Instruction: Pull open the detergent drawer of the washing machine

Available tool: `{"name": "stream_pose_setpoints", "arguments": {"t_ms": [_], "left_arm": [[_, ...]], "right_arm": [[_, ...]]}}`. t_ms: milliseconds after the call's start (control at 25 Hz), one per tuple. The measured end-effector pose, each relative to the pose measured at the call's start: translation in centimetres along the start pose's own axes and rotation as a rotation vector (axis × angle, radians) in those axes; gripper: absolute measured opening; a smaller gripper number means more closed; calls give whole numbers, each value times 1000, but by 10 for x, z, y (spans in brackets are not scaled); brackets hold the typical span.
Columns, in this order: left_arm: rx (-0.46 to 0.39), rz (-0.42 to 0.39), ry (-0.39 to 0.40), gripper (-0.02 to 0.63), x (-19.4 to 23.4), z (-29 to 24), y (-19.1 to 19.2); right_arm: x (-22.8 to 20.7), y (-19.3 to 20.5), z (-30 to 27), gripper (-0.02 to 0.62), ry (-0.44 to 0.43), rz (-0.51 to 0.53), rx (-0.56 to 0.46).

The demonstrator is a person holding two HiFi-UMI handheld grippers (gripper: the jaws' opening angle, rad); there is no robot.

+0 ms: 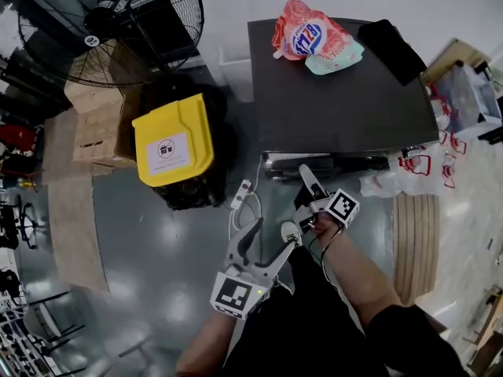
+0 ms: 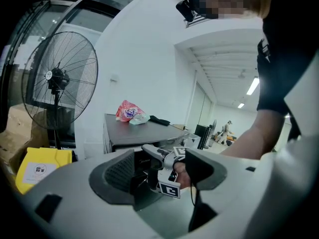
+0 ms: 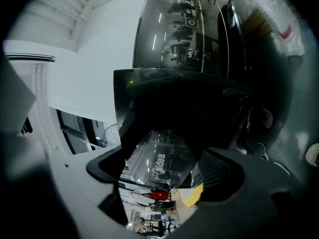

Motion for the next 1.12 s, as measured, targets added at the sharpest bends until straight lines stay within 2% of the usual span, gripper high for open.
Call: {"name": "stream_pose_setpoints", "arguments": {"t_ms": [1120], "left_arm": [[-5, -34, 76, 295, -69, 82, 23]], "right_arm": [[-12, 44, 122, 463, 13, -18, -48]]}}
Point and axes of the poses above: the fingertips, and each gripper's own axes: z backward along the fingers, x to its left, y out of its underside, the point moved 2 cm from there along z, backward along the fingers, and after that the axes turned 9 degrees about -x, right-handed, at the moved point
